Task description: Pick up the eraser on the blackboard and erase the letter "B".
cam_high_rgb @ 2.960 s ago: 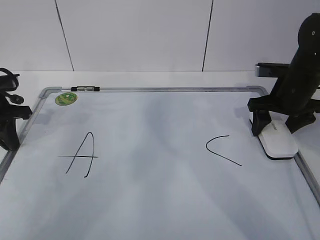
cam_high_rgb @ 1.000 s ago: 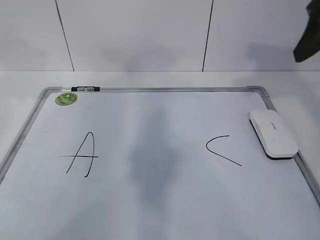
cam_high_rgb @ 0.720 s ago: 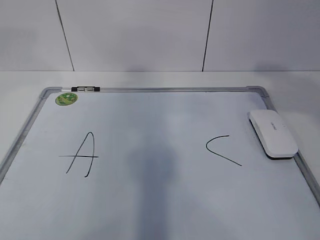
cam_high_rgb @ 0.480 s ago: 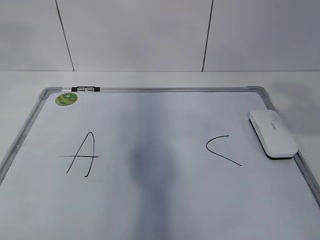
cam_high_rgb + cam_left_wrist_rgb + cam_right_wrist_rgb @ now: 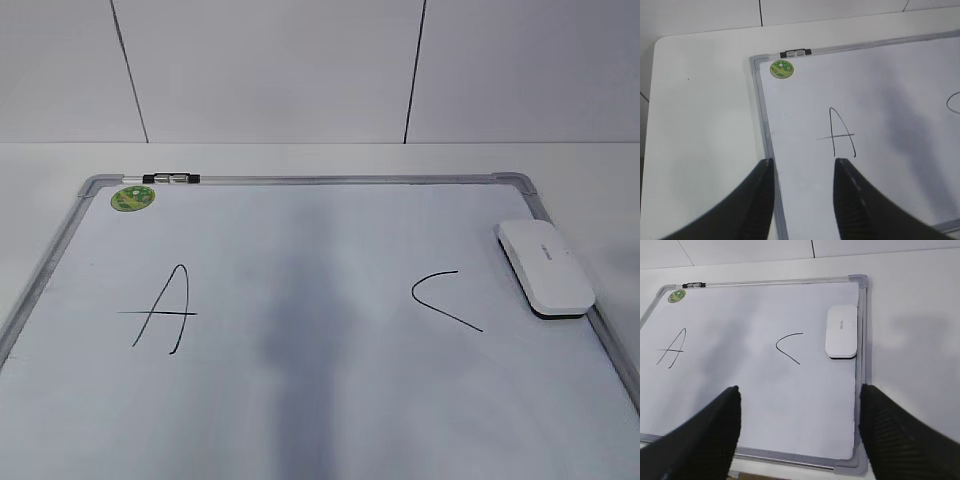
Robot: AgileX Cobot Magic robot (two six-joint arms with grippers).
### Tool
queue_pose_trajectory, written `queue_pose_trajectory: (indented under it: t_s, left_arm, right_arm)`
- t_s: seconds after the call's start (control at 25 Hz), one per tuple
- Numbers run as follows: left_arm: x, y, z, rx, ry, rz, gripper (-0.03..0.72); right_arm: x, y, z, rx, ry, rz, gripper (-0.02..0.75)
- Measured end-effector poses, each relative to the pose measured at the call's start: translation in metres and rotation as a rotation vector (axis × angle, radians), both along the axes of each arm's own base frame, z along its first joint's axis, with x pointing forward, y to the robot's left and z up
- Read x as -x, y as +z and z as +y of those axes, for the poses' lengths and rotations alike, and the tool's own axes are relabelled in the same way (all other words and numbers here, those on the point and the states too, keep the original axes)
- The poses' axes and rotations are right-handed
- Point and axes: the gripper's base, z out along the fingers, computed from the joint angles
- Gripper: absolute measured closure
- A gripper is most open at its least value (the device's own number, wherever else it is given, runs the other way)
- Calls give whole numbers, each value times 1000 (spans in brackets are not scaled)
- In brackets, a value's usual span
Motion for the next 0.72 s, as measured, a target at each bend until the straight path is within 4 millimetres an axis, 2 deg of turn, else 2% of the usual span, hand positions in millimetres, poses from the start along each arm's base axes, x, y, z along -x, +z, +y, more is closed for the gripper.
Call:
queue_pose_trajectory:
  t_s: [0.16, 0.32, 0.56, 0.72]
  left_arm:
    - [39, -29, 0, -39, -25, -26, 390]
    - [66, -61, -1, -49, -28, -31, 391]
    - [92, -116, -4, -20, -64, -18, 391]
    - [106, -146, -6, -11, -77, -42, 395]
  right_arm:
    - [13, -23, -1, -1, 1, -6, 160]
    - [21, -51, -1, 0, 1, 8, 162]
    - [29, -94, -2, 30, 19, 12, 162]
    - [29, -112, -2, 51, 31, 29, 162]
